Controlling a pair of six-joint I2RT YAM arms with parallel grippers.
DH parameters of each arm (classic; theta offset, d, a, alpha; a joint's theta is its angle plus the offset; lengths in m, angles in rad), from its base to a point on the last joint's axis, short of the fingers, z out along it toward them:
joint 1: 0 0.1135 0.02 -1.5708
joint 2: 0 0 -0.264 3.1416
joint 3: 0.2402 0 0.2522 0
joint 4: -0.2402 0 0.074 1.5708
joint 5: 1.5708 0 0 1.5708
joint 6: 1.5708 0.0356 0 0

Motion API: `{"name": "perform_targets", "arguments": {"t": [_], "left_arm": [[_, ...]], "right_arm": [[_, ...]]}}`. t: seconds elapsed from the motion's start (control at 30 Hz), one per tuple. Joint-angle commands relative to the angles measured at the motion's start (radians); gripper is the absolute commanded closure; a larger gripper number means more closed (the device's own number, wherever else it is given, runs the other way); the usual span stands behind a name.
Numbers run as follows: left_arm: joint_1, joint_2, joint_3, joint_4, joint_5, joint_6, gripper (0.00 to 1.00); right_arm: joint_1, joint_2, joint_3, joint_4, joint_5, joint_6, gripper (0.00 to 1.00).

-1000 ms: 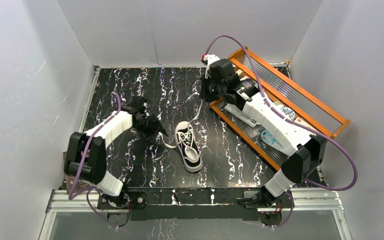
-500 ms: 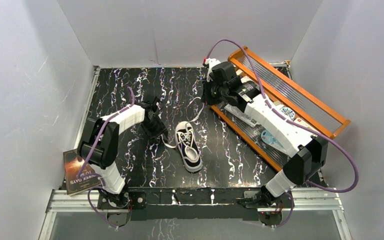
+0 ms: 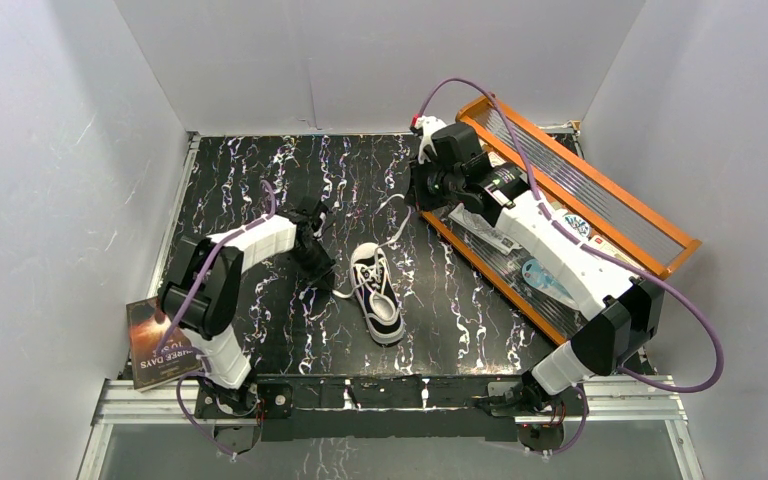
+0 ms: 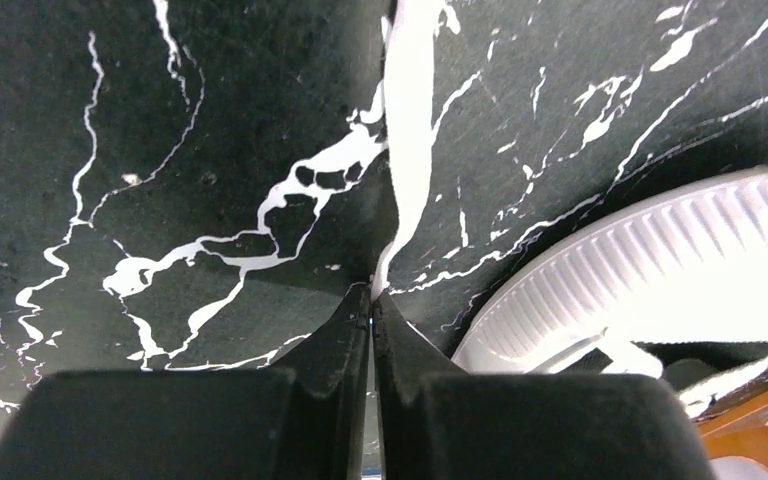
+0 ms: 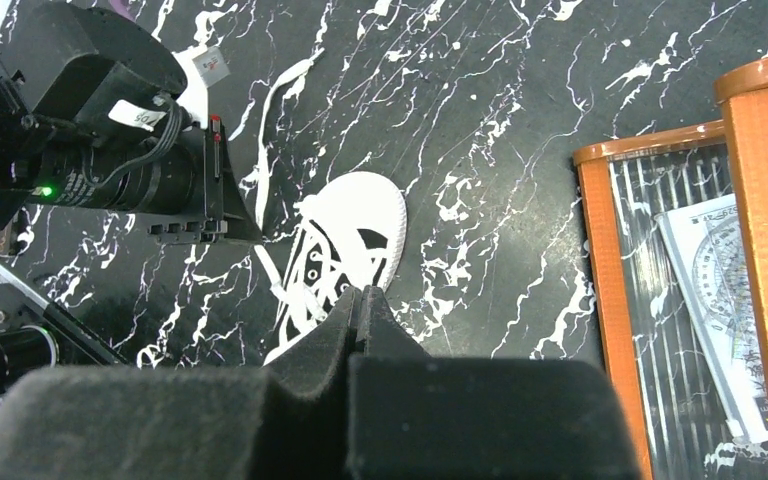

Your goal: Tie the shoes

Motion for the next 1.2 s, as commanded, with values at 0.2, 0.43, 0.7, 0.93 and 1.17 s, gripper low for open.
{"name": "perform_targets", "arguments": {"t": [0.2,0.43,0.7,0.93,1.17], "left_arm": [[-0.012,-0.441,-0.229,0.219,0.145,-0.049,1.0],[-0.015,-0.631,-0.299,0.32,0.19,-0.076,1.0],[-0.017,-0.728,-0.291,0.321,0.246,-0.012,1.0],[-0.016,-0.85,-0.329,0.305,0.266,-0.018,1.0],[-0.016,-0.882,-0.336,0.304,0.33,0.016,1.0]], "right_arm": [[-0.028,-0.057,0.028,0.026,-0.094,0.04,1.0],[-0.045,-0.042,0.04,0.022,-0.219,0.095,1.0],[-0.048,0.058,0.081,0.111,-0.336,0.222,1.0],[-0.047,0.19,0.087,0.212,-0.462,0.335,1.0],[0.008,0.363,0.139,0.192,-0.547,0.342,1.0]]}}
